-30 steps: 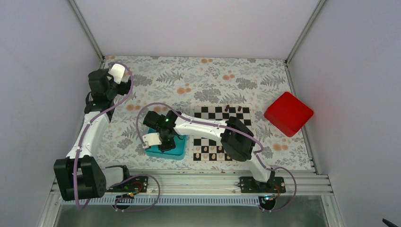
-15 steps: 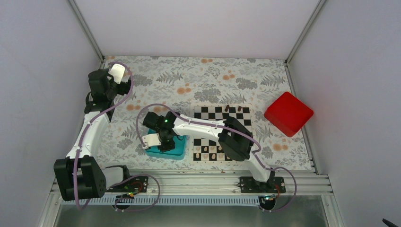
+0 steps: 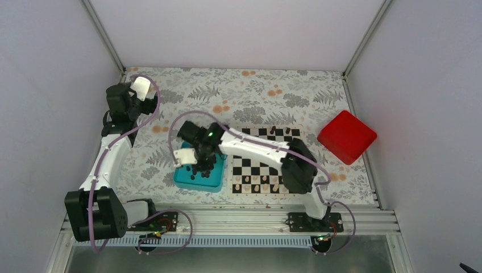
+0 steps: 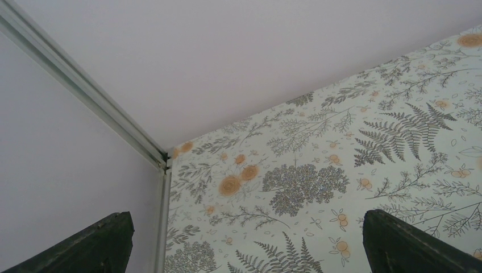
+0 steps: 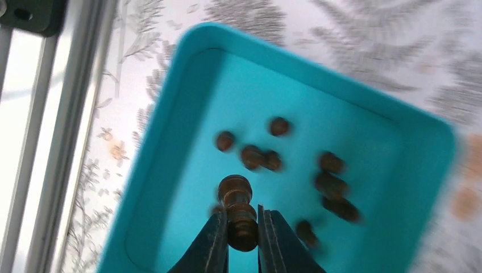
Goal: Set up the chess pieces on the board
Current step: Pick up the chess piece from the storage box, then place the chess piece on the chessboard.
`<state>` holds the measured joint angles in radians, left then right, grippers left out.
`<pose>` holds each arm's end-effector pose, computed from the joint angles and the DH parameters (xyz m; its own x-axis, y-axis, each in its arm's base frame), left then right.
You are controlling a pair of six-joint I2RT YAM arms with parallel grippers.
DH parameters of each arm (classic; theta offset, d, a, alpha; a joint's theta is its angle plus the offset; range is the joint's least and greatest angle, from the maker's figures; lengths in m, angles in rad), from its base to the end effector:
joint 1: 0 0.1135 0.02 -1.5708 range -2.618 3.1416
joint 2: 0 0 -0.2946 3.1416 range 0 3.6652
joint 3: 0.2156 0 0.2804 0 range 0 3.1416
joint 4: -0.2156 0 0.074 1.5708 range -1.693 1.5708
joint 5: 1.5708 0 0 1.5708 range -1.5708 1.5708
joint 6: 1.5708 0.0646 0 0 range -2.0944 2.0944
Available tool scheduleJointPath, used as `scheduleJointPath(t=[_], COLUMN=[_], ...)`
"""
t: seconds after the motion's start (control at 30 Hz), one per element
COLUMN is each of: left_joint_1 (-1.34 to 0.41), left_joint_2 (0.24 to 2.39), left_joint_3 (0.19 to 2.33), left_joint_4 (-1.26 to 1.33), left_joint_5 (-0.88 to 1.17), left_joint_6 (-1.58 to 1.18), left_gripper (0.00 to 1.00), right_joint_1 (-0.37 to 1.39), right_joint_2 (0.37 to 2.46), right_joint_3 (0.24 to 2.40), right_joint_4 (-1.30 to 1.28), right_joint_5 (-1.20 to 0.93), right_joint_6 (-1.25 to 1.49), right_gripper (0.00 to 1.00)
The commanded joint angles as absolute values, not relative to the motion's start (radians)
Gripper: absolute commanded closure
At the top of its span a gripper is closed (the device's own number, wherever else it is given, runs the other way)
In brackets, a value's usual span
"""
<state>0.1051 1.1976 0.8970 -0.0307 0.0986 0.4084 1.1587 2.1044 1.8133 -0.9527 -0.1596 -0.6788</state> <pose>0.3216 0.0275 0.3190 -0.3016 0.3656 -0.8806 0.1176 0.9308 0.3462 0.1883 0.4565 0.2155 0.2856 -0.8943 -0.3445 -0.9582 -0.2734 -0.0845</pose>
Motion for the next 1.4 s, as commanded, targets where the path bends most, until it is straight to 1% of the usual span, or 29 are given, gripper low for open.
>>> scheduleJointPath(t=[0.0, 0.2, 0.43, 0.7, 0.97, 1.37], left_joint_1=[0.109, 0.110, 0.110, 0.110, 0.110, 0.110], left_joint_2=[1.175, 1.175, 1.171, 1.173, 1.176, 1.172], left_joint_3=[0.890, 0.888, 0.888, 0.885, 0.883, 0.888], left_joint_4=[0.004, 0.004, 0.003, 0.006, 0.007, 0.000], left_joint_5=[0.106, 0.106, 0.106, 0.104, 0.105, 0.107], left_joint_6=[0.415, 0.416, 0.416, 0.416, 0.417, 0.416], left_gripper=[0.00, 0.00, 0.00, 0.00, 0.00, 0.00], right_joint_1=[1.050, 0.858, 0.692, 0.573, 0.473, 0.430], right_joint_2=[1.958, 1.892, 1.910, 1.982, 1.986, 2.011], right_joint_3=[1.873, 1.866, 1.854, 1.815, 1.708, 1.637], right_joint_4=[-0.986, -0.984, -0.966, -0.947, -0.903, -0.882], right_joint_5=[-0.121, -0.111, -0.163, -0.164, -0.156, -0.170], right_joint_6=[-0.667, -0.686, -0.712, -0.725, -0.741, -0.751], right_gripper=[0.95, 0.95, 0.95, 0.95, 0.95, 0.94])
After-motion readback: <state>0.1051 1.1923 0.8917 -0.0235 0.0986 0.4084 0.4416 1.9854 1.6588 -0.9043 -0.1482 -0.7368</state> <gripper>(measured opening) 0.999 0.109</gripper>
